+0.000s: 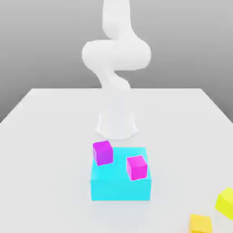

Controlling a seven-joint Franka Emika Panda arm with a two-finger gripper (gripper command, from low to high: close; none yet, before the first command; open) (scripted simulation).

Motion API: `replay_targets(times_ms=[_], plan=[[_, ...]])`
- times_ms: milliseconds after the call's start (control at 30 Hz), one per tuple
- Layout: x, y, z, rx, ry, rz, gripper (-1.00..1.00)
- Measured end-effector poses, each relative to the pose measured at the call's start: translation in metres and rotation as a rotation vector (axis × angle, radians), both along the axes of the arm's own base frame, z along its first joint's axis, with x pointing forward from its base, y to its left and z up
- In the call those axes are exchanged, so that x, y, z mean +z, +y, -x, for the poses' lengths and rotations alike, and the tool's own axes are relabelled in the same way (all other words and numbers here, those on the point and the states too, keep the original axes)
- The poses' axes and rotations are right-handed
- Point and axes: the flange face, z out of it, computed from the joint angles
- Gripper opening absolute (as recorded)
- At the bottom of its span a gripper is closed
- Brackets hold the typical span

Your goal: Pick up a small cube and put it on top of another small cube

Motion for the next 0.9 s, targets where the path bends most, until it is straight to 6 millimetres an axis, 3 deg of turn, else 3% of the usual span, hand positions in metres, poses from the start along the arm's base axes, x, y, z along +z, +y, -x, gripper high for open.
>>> replay_targets(times_ms=[400, 500, 733, 900], plan=[[-0.027, -0.026, -0.034, 0.175, 0.032, -0.075, 0.00], [-0.052, -0.031, -0.059, 0.260, 0.065, -0.101, 0.00], [-0.093, -0.026, -0.094, 0.367, 0.119, -0.118, 0.00], [-0.148, -0.006, -0.130, 0.485, 0.192, -0.117, 0.00]])
